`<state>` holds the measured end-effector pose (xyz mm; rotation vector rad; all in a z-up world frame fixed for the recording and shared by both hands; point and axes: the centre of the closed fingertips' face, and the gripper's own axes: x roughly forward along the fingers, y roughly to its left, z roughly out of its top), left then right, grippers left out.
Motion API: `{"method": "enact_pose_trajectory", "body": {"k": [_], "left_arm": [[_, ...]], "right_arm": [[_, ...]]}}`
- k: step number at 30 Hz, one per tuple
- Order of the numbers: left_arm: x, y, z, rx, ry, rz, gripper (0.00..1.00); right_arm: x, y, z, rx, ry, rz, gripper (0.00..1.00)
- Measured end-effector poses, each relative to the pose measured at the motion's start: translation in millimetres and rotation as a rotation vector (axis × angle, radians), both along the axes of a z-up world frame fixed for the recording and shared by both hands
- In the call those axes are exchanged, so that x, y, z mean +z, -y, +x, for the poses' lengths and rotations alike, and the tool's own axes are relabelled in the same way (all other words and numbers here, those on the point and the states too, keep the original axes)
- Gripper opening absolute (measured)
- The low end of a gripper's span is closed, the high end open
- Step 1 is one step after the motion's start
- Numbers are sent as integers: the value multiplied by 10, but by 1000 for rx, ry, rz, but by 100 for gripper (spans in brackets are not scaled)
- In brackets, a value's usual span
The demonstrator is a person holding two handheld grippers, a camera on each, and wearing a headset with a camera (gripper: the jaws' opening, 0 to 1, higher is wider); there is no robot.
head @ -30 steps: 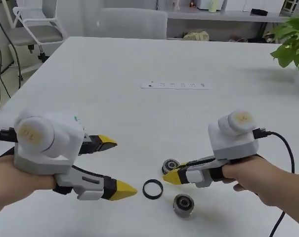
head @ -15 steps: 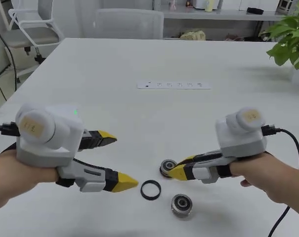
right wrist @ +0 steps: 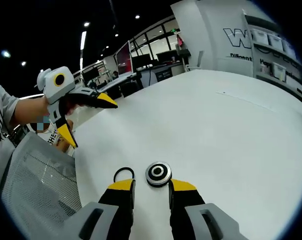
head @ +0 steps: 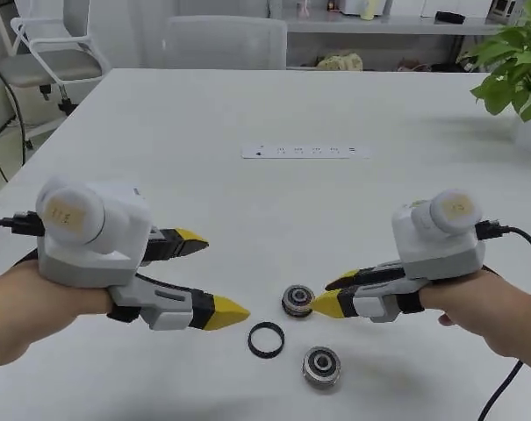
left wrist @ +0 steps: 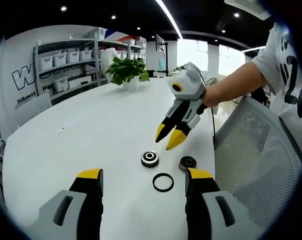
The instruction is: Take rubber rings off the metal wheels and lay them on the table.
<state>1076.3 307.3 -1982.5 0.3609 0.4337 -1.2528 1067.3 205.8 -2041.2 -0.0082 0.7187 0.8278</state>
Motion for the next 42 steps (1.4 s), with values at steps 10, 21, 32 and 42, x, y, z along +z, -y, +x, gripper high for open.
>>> {"method": "enact_pose_trajectory", "body": {"k": [10, 21, 32, 42], "left_arm": [[-36, 80, 73, 7, -12, -2, 63], [-96, 205, 116, -12, -8, 4, 60], [-175, 322, 143, -29, -14, 16, 58], [-261, 385, 181, -37, -15, 29, 56]], "right_arm": [[-63, 69, 45, 11, 37, -34, 25], [-81, 106, 100, 13, 71, -34, 25], [-136, 77, 96, 42, 93, -38, 25], [-186, 40, 85, 68, 101, -49, 24]]}}
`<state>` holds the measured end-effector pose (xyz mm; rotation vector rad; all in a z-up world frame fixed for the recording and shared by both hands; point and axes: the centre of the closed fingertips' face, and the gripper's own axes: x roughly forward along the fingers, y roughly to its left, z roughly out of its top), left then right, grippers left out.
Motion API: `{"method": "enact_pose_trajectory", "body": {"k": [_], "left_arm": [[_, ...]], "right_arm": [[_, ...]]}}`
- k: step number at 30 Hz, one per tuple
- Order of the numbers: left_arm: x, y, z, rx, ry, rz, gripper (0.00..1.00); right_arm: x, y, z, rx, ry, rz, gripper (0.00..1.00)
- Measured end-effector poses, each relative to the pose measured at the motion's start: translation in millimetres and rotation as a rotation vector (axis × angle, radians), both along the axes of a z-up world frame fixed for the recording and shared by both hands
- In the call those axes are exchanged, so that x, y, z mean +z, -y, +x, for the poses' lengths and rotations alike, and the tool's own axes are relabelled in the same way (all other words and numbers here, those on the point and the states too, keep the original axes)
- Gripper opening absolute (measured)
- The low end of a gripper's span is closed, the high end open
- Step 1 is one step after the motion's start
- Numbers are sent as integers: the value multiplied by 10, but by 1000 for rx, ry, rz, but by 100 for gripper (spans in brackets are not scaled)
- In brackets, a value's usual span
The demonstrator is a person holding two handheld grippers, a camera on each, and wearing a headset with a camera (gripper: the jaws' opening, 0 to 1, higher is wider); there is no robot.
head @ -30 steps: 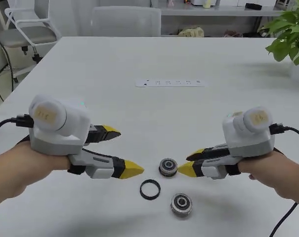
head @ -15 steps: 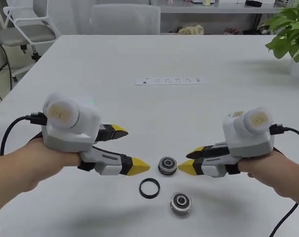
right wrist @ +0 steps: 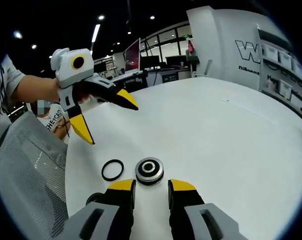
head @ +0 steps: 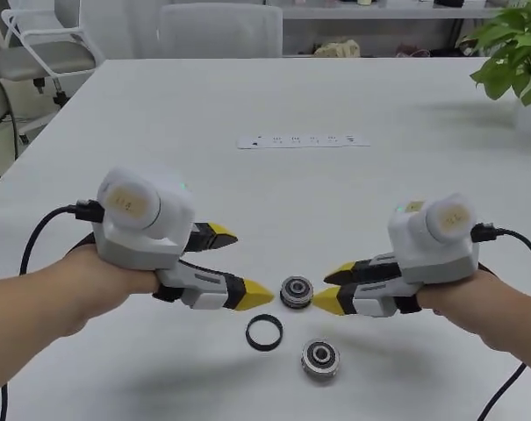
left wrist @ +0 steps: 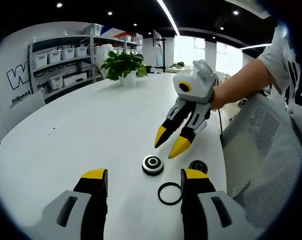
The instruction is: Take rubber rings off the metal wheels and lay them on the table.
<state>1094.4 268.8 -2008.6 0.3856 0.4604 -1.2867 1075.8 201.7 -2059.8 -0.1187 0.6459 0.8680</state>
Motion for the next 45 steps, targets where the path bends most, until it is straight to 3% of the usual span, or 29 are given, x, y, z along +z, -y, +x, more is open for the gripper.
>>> {"method": "enact_pose_trajectory", "body": {"k": [24, 35, 45], "left_arm": [[-239, 132, -23, -28, -35, 31, 47], [-273, 246, -60, -43, -48, 29, 42], [-344, 328, -83, -59, -57, 41, 40]], "right_arm": [[-118, -56, -11, 17, 5, 4, 19], [-144, -59, 16, 0, -3, 29, 17], [-179, -86, 9, 17, 11, 12, 15]]}}
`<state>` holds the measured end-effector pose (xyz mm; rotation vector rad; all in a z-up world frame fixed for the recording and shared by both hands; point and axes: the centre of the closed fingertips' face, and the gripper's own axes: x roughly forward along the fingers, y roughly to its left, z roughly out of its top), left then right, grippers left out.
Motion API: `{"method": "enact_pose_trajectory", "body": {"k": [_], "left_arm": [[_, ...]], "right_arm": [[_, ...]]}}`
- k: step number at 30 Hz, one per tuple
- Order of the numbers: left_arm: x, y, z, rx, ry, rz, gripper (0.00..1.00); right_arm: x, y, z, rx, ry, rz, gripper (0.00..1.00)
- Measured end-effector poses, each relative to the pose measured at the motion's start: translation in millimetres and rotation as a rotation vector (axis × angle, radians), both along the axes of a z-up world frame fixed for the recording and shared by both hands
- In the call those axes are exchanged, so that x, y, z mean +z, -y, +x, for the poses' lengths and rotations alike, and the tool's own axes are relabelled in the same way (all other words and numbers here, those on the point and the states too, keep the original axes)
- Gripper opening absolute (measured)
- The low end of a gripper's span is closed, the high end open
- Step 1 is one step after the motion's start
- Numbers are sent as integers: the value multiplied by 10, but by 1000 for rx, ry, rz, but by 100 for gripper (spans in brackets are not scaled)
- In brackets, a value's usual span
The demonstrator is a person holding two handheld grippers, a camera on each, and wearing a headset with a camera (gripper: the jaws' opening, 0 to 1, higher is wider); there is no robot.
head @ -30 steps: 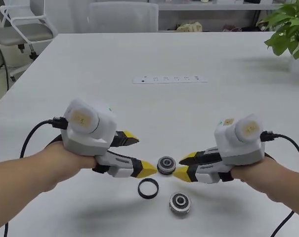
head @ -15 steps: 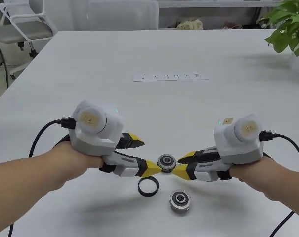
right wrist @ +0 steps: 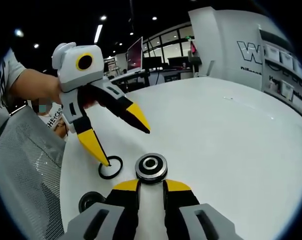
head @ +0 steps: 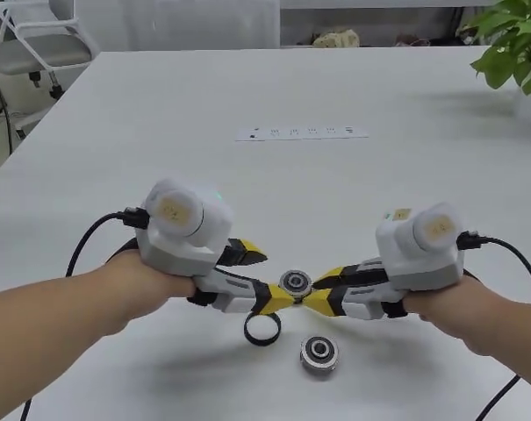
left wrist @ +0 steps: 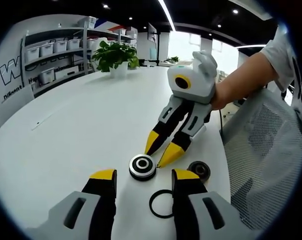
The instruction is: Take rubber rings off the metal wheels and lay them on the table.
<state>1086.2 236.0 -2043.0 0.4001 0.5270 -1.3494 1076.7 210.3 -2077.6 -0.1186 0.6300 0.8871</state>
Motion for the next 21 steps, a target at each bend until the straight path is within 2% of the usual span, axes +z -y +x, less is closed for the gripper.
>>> {"method": "enact_pose_trajectory", "body": {"k": [10, 21], "left_arm": [[-36, 54, -26, -16, -6, 7, 39], [-69, 120, -15, -33, 0, 20, 33]], "right_arm": [[-6, 4, 19, -7, 10, 4, 12], [-3, 12, 17, -3, 18, 4, 7]]}}
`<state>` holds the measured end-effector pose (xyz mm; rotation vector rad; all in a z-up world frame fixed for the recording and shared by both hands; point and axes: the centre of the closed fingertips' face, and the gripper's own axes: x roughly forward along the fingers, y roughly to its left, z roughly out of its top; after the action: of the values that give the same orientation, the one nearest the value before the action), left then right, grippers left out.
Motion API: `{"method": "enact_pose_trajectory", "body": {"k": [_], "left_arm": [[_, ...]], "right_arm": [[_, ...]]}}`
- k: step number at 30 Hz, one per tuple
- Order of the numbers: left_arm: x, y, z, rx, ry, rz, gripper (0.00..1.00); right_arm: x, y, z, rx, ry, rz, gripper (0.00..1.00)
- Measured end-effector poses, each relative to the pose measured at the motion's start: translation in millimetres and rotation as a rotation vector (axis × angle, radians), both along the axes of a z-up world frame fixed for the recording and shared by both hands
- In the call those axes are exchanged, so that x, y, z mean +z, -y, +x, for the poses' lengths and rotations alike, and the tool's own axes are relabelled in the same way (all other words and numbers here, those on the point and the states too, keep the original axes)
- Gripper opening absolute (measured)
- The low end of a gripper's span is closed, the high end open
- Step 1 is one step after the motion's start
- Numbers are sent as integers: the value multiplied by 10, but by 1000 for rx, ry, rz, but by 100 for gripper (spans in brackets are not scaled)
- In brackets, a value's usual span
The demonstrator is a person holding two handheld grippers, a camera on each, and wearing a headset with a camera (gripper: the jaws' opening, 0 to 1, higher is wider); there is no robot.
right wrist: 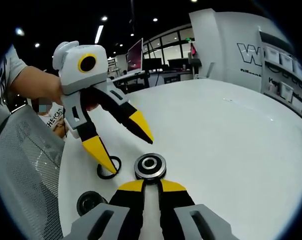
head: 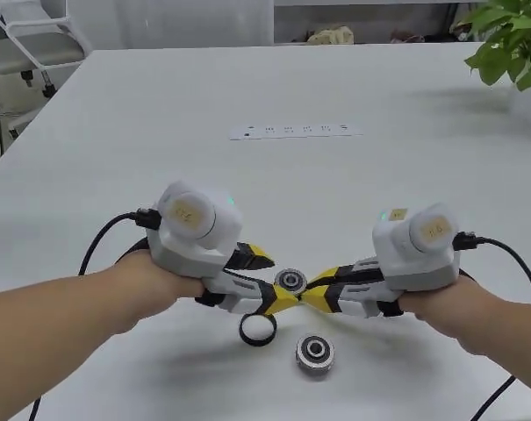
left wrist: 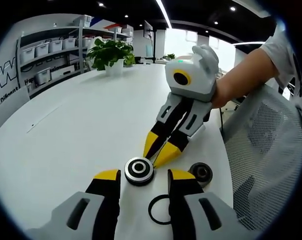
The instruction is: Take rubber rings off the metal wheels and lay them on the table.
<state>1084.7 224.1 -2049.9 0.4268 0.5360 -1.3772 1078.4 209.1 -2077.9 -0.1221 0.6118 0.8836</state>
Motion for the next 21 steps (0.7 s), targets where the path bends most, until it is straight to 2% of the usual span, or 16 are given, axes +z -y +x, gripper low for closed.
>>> {"method": "enact_pose_trajectory", "body": {"k": [21], "left_arm": [[-64, 91, 17, -12, 4, 17, 23]], "right_arm": [[-4, 8, -2, 0, 0, -3, 4]]}}
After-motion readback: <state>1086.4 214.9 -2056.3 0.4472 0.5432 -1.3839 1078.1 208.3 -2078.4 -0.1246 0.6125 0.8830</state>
